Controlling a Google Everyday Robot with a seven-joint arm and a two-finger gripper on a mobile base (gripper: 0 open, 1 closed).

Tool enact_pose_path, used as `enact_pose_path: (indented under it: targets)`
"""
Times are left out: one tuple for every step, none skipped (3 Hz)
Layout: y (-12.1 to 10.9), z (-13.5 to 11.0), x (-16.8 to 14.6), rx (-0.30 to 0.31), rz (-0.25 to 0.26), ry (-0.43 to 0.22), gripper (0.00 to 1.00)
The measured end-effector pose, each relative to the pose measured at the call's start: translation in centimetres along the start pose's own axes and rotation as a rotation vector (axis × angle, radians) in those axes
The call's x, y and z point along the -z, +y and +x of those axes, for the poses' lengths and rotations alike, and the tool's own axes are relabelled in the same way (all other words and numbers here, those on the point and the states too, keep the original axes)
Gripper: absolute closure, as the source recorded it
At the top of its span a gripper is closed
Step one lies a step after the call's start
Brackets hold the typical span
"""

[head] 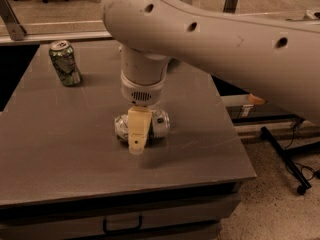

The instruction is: Knock 7up can over

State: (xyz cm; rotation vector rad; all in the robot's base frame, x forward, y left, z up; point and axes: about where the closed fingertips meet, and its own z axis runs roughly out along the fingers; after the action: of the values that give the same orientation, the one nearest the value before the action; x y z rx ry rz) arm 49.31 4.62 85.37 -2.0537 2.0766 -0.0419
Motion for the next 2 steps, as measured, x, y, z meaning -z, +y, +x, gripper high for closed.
enact_pose_path:
  targets:
    - [-1.3, 3.1, 0.9, -0.07, 0.033, -0.104, 0.0]
    - [-2.5, 7.9, 4.1, -0.148, 0.151, -0.282, 0.0]
